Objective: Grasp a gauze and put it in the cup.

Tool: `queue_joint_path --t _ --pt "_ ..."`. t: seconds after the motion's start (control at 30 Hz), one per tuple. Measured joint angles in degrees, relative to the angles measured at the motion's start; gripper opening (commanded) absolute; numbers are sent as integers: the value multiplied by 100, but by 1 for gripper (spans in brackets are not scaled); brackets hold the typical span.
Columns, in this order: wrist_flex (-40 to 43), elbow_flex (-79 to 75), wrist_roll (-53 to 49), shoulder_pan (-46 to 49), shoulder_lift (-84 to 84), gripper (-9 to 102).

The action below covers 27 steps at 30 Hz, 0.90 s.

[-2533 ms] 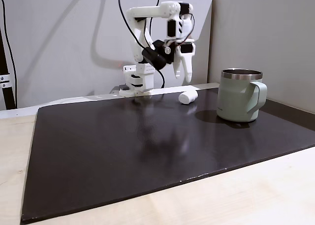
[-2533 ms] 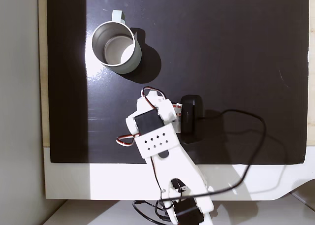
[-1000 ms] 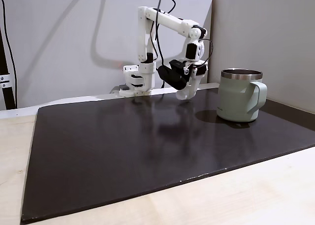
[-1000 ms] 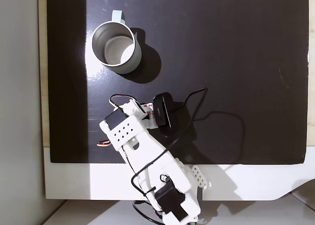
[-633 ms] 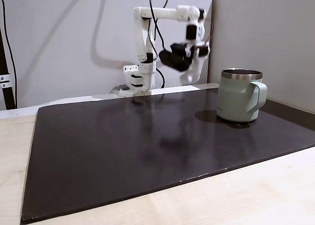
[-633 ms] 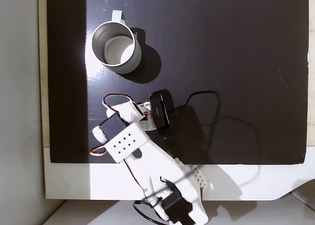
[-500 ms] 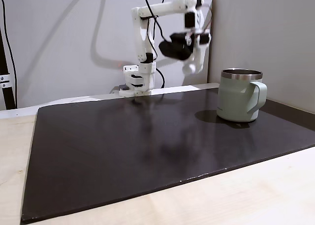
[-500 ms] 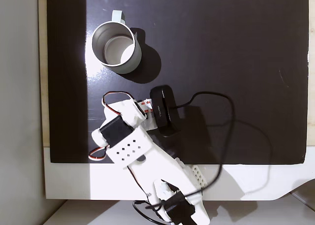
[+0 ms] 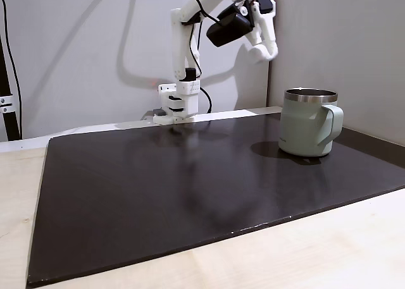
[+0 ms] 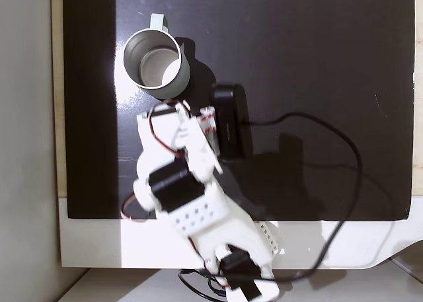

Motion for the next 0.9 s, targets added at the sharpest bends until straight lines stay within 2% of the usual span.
queue_joint_path --t 0.27,0.57,0.9 --pt "-149 -1749 343 290 -1705 0" --pt "387 -4913 431 431 -4034 0" --pt "413 -5871 422 26 -4843 0"
